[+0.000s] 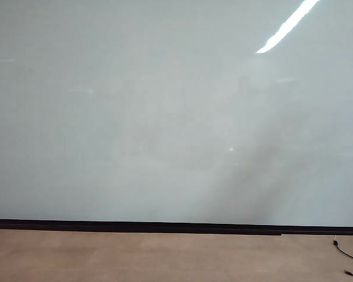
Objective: Pick up the pen on the shelf to the right of the whiteboard and draw a cross mark.
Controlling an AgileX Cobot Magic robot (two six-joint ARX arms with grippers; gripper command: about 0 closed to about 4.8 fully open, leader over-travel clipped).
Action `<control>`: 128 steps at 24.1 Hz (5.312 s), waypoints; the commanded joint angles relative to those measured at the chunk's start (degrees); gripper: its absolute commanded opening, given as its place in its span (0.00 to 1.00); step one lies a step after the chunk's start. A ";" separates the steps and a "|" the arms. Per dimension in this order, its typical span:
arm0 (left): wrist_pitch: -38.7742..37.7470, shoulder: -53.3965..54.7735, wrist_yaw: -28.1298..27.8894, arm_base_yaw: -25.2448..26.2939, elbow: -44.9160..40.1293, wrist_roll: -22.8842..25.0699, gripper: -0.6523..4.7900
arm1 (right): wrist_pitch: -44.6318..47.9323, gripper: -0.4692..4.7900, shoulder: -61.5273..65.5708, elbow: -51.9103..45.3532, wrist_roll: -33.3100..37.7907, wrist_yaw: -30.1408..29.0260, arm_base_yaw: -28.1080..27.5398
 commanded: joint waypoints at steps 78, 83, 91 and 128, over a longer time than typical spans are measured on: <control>0.50 0.02 0.20 -0.02 0.15 0.24 0.11 | 48.98 0.92 57.61 10.34 6.01 -18.62 -25.24; 0.52 0.02 0.17 -0.02 0.15 0.22 0.11 | 61.33 0.93 70.58 12.50 6.56 -22.10 -25.90; 0.52 0.02 0.17 -0.02 0.15 0.24 0.11 | 76.50 0.95 90.51 18.80 8.07 -24.87 -25.86; 0.52 0.02 0.20 -0.02 0.15 0.22 0.11 | 79.17 0.90 113.52 36.74 10.19 -36.22 -27.96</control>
